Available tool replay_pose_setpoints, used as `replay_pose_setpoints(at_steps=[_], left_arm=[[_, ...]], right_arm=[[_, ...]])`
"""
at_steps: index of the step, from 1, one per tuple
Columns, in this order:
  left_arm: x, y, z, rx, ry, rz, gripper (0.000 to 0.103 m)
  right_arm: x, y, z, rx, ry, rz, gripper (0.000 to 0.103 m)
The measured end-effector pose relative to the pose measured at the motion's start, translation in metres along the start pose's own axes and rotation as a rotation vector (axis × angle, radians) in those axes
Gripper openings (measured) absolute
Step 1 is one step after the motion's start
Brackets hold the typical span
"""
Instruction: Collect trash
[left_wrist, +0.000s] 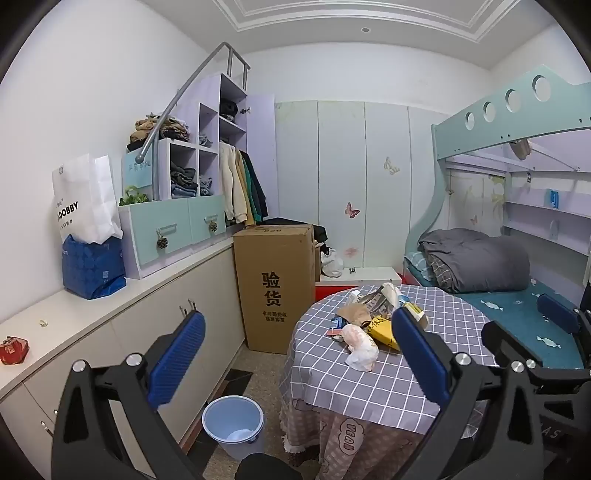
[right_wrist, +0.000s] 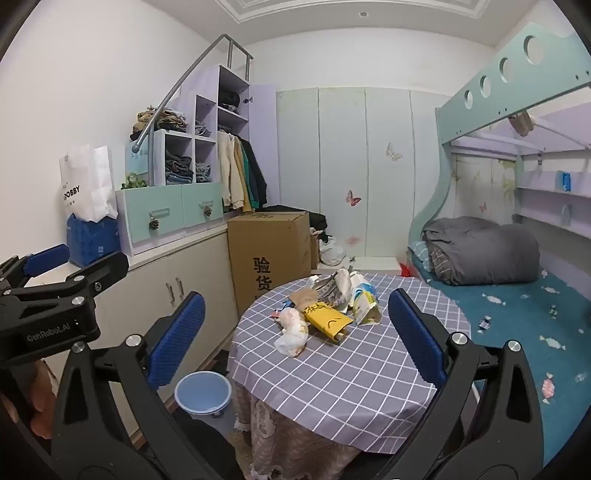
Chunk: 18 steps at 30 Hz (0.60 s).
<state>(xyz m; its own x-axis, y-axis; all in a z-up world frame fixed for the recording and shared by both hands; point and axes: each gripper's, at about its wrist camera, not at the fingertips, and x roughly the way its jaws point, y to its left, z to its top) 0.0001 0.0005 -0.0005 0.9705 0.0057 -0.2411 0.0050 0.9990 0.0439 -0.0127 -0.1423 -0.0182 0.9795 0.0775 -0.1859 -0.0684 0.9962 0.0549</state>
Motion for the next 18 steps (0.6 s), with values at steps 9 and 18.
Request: replay_pose_setpoints(at_steps=[9, 18], left_arm=[[-0.004, -0.003, 0.0, 0.013, -0.008, 0.003, 0.099], [-0.007, -0.008, -0.001, 0.026, -0.009, -0.004, 0.099]], right_arm=[[-0.001, -0.007, -0.002, 0.011, 0.008, 0.003, 0.097], [-0.003, -0.009, 0.0, 0.021, 0.012, 0.002, 0.097]])
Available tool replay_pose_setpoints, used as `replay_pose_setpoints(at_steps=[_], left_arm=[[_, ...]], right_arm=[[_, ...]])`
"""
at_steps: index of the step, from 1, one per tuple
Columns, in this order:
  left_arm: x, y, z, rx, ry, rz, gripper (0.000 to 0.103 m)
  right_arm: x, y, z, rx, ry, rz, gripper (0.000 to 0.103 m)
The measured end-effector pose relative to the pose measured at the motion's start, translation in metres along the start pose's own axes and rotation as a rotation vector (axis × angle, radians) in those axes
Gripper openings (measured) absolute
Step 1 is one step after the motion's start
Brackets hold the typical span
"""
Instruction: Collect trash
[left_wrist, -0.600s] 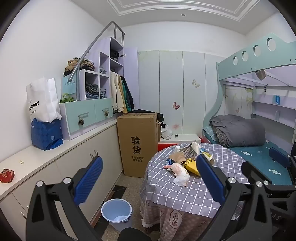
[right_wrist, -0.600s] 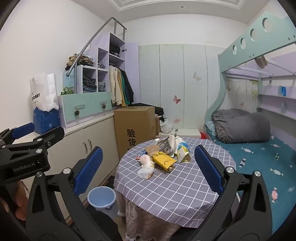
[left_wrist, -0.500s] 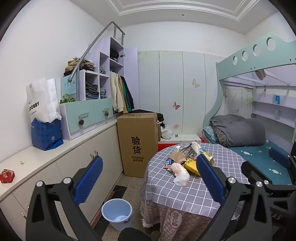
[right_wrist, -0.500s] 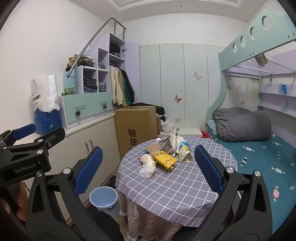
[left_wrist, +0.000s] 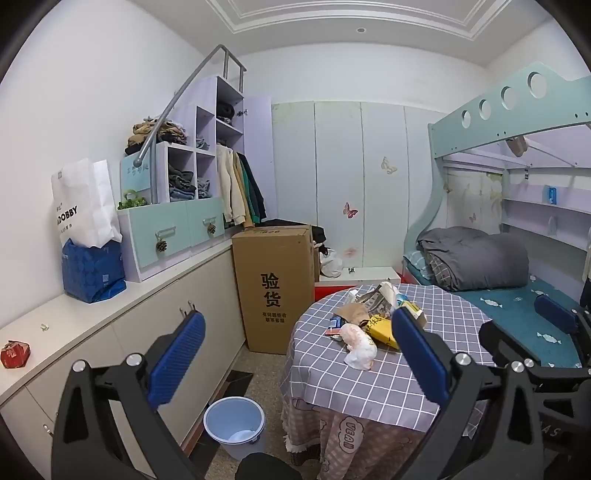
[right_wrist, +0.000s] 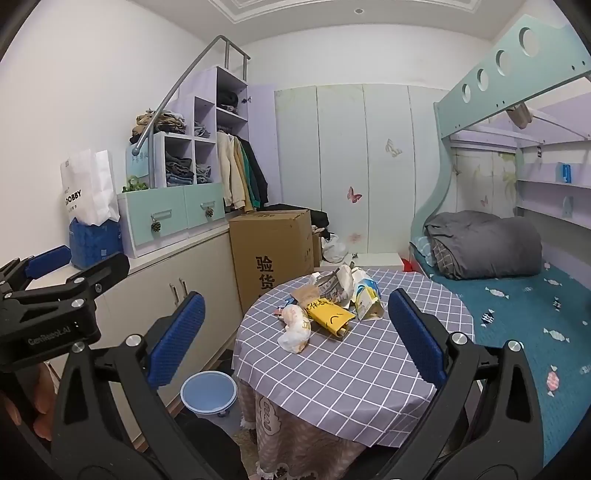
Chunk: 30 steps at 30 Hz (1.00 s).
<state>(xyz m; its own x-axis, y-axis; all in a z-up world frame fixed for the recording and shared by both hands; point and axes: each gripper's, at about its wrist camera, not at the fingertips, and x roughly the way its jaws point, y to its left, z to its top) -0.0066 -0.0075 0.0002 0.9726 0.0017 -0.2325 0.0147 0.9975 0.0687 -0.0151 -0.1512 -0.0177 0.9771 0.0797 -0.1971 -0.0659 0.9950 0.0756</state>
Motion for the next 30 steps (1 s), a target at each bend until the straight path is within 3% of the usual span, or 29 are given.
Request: replay_pose_setpoints(at_steps=[30], left_arm=[[-0.001, -0.002, -0.004, 0.008, 0.0, 0.004, 0.099]], right_arm=[[0.005, 0.006, -0.008, 0.005, 0.014, 0.005, 0.097]])
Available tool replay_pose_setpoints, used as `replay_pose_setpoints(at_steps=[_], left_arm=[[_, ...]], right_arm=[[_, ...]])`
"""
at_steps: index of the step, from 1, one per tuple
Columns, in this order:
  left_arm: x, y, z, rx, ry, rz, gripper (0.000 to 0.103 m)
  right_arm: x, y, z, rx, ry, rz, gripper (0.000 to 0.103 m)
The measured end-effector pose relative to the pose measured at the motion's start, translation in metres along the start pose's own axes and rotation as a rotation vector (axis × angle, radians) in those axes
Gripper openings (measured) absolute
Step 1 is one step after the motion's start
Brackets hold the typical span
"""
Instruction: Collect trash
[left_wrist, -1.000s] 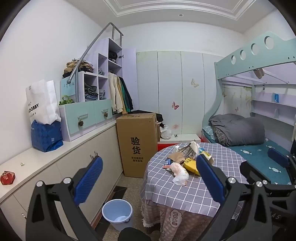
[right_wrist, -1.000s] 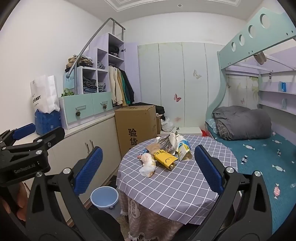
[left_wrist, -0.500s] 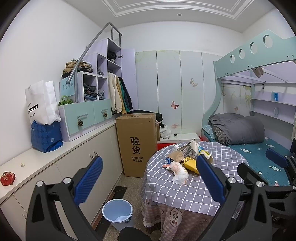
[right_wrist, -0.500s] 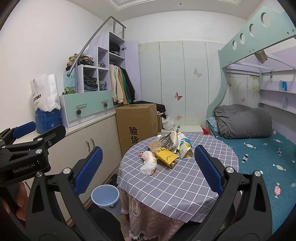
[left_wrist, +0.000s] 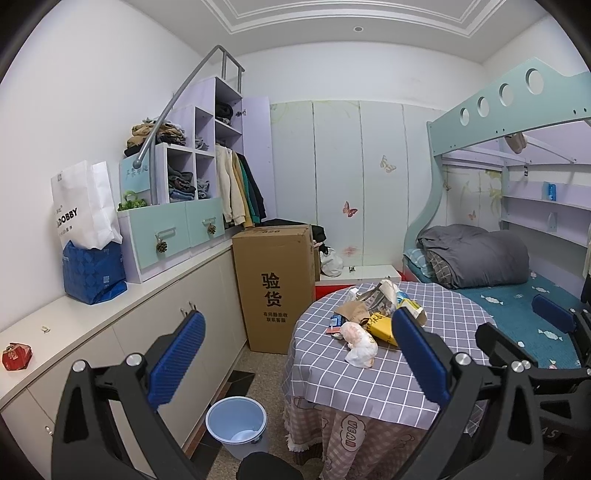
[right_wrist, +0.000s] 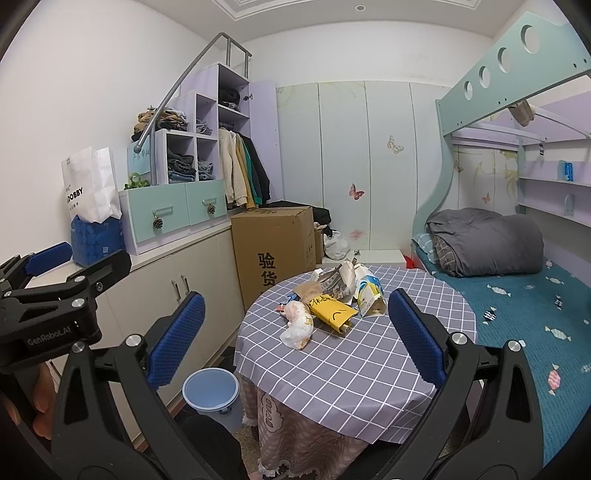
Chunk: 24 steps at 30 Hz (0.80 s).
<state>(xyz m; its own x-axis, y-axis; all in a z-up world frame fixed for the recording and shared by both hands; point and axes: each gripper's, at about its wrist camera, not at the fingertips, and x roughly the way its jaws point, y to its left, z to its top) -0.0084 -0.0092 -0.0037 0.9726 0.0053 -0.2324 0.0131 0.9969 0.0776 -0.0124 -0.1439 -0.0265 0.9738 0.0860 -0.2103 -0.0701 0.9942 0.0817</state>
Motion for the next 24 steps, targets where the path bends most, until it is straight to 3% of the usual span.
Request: replay_pose_setpoints(at_steps=[24], left_arm=[[0.0, 0.0016, 0.0001, 0.002, 0.0, 0.001, 0.099]], right_arm=[[0.0002, 0.001, 0.0001, 0.0, 0.001, -0.002, 0.097]])
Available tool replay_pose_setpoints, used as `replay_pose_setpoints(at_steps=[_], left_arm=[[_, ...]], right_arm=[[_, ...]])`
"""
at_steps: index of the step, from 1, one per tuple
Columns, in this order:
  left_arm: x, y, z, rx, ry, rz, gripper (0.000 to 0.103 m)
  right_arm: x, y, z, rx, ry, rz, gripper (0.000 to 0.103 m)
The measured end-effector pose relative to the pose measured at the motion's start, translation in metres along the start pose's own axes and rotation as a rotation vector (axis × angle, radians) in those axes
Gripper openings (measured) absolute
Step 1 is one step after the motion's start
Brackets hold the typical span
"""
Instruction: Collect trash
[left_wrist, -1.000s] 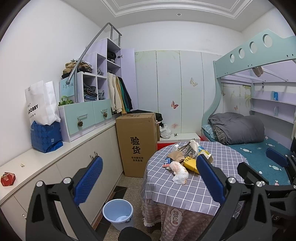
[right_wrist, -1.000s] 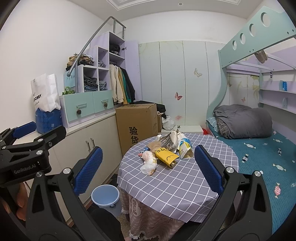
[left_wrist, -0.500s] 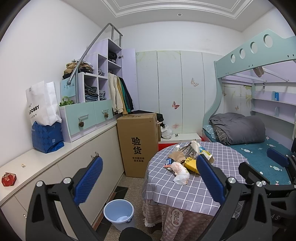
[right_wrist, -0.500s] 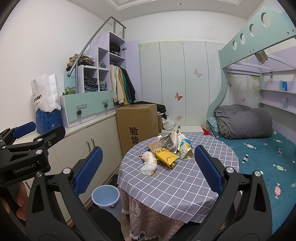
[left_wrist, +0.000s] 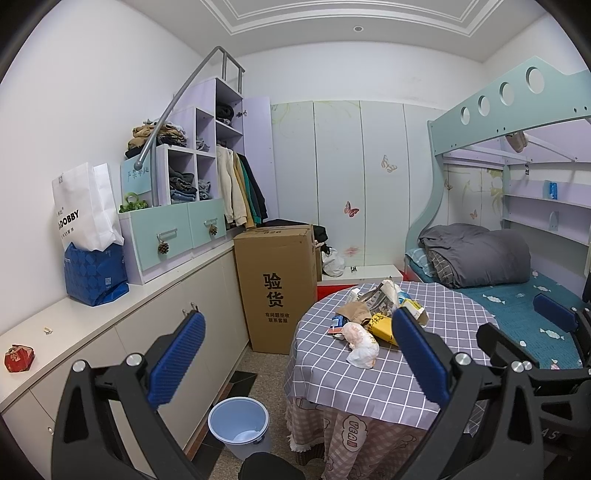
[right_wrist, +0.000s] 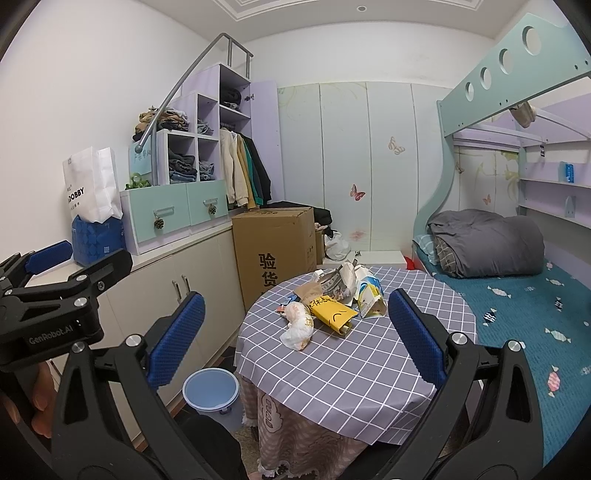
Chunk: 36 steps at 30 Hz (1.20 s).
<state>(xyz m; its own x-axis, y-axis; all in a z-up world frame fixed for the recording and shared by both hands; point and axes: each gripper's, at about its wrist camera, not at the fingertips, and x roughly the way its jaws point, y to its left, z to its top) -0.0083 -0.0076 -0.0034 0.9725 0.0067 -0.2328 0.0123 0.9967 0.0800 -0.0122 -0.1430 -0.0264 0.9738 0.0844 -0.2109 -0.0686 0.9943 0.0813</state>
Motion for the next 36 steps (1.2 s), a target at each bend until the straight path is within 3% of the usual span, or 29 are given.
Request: replay_pose_setpoints(at_steps=[36], left_arm=[[-0.001, 0.002, 0.0, 0.01, 0.008, 0.006, 0.099]], right_arm=[[-0.001, 0.01, -0.006, 0.0, 0.009, 0.004, 0.097]])
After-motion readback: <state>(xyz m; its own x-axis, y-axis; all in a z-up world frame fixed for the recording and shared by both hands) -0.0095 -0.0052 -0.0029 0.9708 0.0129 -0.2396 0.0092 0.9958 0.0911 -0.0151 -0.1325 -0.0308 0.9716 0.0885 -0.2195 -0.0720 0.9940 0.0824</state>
